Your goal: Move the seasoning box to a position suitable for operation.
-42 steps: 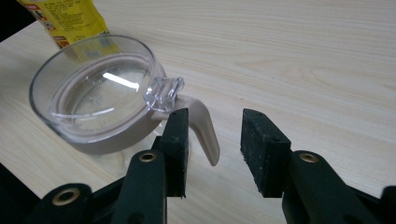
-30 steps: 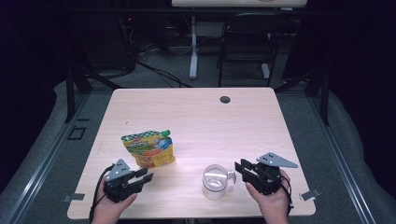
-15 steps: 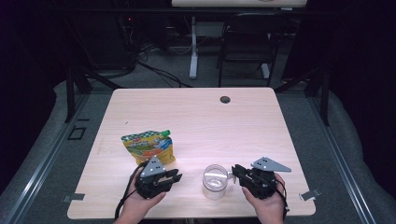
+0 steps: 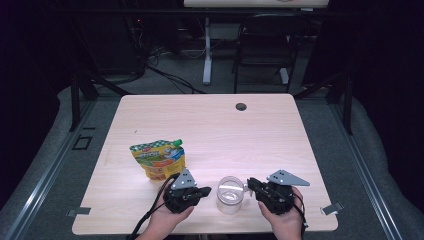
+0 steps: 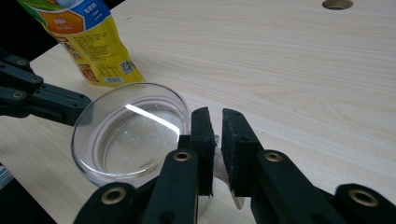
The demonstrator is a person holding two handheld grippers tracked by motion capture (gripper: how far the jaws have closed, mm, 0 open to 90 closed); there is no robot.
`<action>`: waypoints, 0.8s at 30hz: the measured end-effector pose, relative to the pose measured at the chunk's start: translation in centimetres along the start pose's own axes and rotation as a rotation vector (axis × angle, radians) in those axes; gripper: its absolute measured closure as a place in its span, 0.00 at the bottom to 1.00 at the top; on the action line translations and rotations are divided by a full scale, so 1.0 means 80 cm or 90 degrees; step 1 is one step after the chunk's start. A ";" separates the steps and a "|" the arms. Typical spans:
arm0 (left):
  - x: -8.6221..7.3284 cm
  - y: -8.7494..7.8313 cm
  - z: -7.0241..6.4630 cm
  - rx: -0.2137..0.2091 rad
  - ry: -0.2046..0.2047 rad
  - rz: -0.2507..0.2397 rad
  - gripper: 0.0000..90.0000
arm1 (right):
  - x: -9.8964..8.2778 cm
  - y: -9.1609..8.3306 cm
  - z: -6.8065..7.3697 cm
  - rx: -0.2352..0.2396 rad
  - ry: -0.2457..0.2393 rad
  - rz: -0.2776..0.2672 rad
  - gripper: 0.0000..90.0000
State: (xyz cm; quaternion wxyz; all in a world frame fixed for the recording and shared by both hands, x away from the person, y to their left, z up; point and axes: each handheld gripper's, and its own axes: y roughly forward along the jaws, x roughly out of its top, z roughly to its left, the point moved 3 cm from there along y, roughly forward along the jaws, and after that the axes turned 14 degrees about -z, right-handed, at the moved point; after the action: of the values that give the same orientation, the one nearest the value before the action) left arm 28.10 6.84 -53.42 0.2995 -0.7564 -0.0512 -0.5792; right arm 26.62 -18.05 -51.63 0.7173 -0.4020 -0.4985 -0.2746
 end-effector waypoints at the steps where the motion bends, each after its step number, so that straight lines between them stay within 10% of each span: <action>1: 0.000 0.001 -0.001 -0.002 0.003 0.003 1.00 | 0.000 0.000 0.000 0.000 0.001 -0.002 0.92; 24: -0.002 0.013 -0.010 -0.013 0.008 0.012 1.00 | -0.003 -0.001 0.000 0.001 0.009 -0.006 0.91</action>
State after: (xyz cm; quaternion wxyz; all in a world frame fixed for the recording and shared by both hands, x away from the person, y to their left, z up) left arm 27.80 5.65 -53.86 0.2980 -0.7563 -0.0363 -0.5812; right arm 26.46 -18.12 -51.78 0.7198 -0.3970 -0.4954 -0.2806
